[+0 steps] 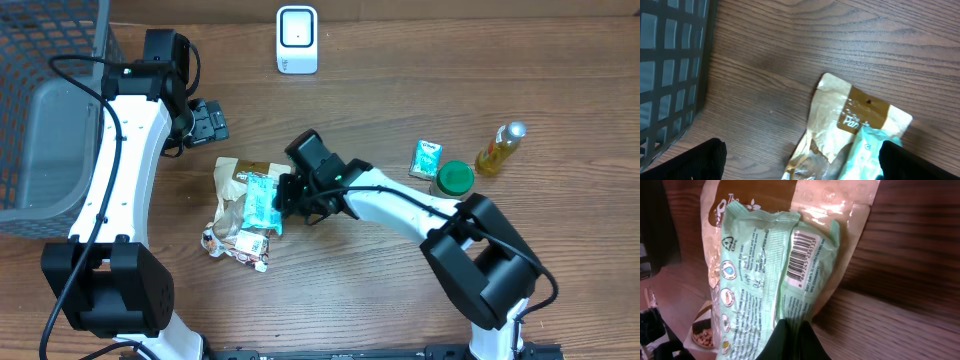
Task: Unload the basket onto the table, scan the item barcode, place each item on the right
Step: 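Lift the mint pouch slightly and reposition it on the brown pouch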
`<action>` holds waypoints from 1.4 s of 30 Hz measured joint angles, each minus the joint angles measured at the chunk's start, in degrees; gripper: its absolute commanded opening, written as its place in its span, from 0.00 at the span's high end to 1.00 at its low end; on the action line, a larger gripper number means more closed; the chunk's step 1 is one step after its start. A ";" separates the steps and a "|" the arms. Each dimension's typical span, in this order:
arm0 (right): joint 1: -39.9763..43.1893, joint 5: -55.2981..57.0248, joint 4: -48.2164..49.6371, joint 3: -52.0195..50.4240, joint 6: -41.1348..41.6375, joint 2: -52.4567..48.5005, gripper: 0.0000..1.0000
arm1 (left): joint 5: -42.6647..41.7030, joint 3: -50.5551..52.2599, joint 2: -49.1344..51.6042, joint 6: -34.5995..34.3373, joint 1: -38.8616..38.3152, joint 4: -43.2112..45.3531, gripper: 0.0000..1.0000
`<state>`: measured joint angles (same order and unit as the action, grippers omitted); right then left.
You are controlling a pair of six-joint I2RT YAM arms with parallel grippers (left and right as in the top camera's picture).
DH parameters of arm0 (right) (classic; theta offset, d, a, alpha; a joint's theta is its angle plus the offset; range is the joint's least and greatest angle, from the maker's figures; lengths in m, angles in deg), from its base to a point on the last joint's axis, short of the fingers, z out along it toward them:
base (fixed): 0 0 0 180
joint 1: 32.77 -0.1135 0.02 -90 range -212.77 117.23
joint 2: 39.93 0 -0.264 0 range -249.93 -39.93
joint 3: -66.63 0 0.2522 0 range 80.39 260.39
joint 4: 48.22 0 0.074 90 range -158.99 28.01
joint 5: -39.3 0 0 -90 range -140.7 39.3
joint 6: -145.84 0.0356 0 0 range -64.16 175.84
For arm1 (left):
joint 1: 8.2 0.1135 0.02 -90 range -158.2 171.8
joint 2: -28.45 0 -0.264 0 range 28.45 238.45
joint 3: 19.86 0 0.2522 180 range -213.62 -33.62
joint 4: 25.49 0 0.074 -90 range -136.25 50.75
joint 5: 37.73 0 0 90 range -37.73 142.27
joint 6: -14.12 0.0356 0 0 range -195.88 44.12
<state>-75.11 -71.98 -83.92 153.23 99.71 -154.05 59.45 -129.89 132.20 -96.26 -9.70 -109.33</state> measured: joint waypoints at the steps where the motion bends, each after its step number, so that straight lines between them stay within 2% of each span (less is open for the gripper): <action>1: 0.50 -0.20 -0.90 0.00 -0.44 0.50 0.96 | 0.00 0.00 0.00 0.00 0.00 -0.02 0.00; 11: 4.63 3.67 -9.66 0.00 -6.43 3.74 0.96 | 0.00 0.00 0.00 0.00 0.00 -0.02 0.00; 13: 4.92 5.88 -11.26 -0.02 -6.86 3.74 0.83 | 0.00 0.00 0.00 0.00 0.00 -0.02 0.00; 16: 5.20 8.24 -11.63 -0.02 -7.74 3.74 0.68 | 0.02 0.00 0.00 0.00 0.00 -0.02 0.00; 17: 5.20 8.70 -11.58 -0.02 -7.76 3.74 0.66 | 0.02 0.00 0.00 0.00 0.00 0.00 0.00; 27: 3.91 10.05 -9.33 -0.02 -7.67 3.74 0.67 | 0.02 0.00 0.00 0.00 0.00 -0.02 0.00; 30: 3.04 10.14 -8.41 -0.02 -7.52 3.74 0.72 | 0.00 0.00 0.00 0.00 0.00 -0.02 0.00; 42: 0.33 10.19 -5.07 -0.02 -7.65 3.74 0.72 | 0.00 0.00 0.00 0.00 0.00 -0.02 0.00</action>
<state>-74.79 -61.79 -88.99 153.20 92.07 -150.32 59.45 -129.89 132.20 -96.26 -9.70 -109.36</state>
